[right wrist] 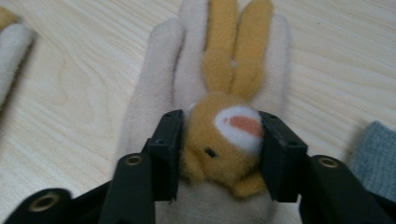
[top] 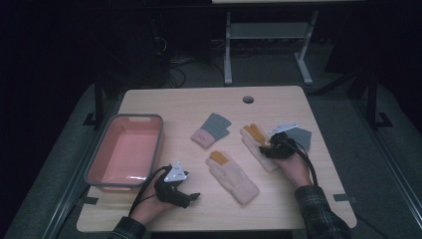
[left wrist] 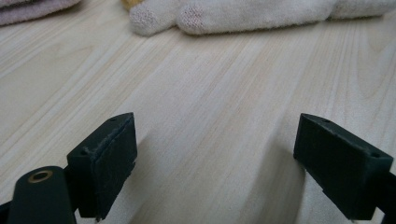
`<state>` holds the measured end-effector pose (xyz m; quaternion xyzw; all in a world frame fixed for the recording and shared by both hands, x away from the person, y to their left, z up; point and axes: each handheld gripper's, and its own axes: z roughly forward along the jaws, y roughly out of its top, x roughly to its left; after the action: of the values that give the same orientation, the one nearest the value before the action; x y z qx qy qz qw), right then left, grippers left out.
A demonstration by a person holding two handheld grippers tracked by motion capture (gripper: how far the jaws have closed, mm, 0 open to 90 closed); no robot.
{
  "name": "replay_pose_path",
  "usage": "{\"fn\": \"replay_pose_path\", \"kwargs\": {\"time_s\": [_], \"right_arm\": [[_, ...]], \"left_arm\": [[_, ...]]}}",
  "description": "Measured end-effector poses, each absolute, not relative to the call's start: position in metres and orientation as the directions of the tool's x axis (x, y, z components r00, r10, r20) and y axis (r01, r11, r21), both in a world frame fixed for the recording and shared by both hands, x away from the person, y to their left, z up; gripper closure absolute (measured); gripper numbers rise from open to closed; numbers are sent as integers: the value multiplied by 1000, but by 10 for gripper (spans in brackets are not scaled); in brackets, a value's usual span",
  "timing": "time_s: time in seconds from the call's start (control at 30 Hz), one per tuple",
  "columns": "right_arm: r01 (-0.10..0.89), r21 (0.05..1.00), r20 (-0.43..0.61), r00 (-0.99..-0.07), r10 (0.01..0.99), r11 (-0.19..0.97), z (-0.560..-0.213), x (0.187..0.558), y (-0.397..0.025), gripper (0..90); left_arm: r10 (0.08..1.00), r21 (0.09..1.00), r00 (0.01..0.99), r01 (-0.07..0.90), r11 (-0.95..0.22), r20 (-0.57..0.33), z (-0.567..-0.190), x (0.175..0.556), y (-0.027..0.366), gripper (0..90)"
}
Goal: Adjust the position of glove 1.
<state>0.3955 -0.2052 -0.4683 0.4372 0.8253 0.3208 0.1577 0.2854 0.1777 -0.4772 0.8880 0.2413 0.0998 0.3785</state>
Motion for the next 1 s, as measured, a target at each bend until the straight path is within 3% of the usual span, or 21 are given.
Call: {"fn": "replay_pose_path", "kwargs": {"time_s": [0.3, 0.67, 1.0], "right_arm": [[619, 676, 52, -583, 811, 401, -468, 395, -210, 673], [638, 693, 145, -578, 803, 335, -456, 394, -216, 677], [612, 727, 150, -585, 797, 312, -439, 385, -219, 674]], "left_arm": [[503, 720, 864, 354, -597, -8, -477, 286, 178, 126], [503, 720, 864, 355, -597, -9, -477, 286, 178, 125], [502, 717, 865, 354, -601, -6, -477, 286, 178, 125]]}}
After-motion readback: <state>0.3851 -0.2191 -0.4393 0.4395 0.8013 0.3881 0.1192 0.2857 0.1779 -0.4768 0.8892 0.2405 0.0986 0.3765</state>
